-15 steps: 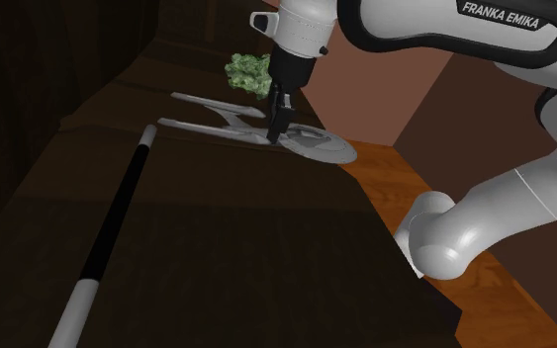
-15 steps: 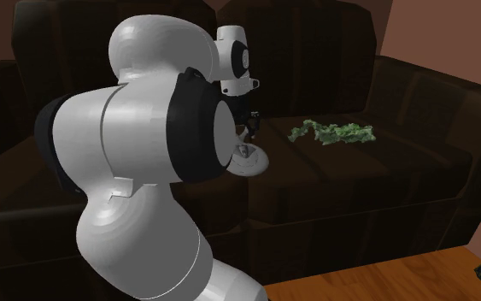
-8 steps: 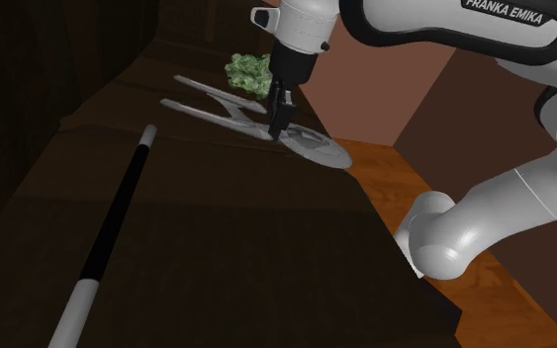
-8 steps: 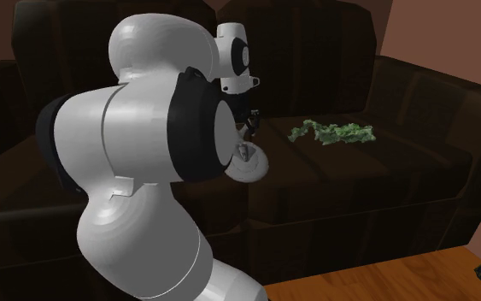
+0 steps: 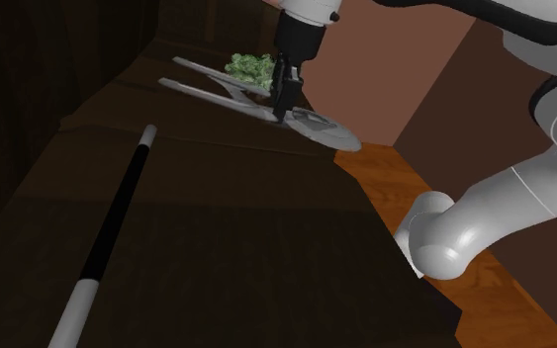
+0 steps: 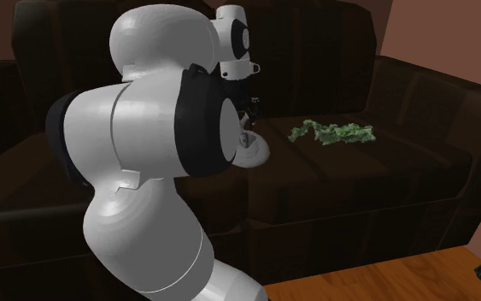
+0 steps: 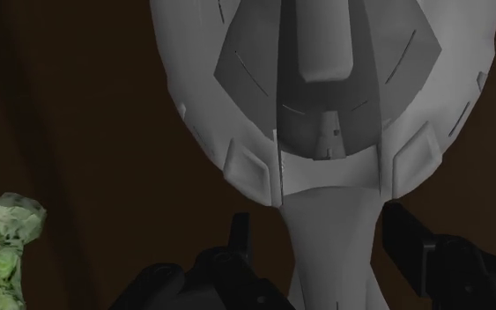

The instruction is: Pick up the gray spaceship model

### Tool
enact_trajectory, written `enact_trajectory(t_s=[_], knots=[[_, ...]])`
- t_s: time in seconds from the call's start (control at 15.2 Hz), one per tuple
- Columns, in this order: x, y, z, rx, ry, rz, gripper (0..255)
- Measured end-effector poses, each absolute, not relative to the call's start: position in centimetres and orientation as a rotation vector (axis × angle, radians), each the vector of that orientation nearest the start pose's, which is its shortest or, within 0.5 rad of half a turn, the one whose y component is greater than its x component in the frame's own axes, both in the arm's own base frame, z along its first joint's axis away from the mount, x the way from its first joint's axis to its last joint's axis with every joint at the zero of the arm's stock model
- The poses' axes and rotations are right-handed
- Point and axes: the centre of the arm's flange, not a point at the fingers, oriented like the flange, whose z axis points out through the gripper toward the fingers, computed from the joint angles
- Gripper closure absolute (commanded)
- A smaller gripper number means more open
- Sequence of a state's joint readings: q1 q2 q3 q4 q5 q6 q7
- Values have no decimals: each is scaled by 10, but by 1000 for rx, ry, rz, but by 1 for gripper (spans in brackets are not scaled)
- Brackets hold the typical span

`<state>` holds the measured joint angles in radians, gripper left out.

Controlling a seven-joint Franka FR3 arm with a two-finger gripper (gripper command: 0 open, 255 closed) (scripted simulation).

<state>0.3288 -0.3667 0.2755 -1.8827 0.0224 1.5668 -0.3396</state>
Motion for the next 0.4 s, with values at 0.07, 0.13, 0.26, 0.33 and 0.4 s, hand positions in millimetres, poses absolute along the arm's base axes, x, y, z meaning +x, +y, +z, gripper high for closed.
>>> enact_trajectory(t_s=[0.07, 0.13, 0.26, 0.33, 0.4], knots=[[346, 271, 657, -2871, -1438, -76, 255], [345, 270, 662, -2871, -1438, -76, 255], [347, 271, 672, -2871, -1438, -76, 255], [347, 271, 679, -2871, -1438, -76, 255], [347, 271, 681, -2871, -1438, -76, 255]])
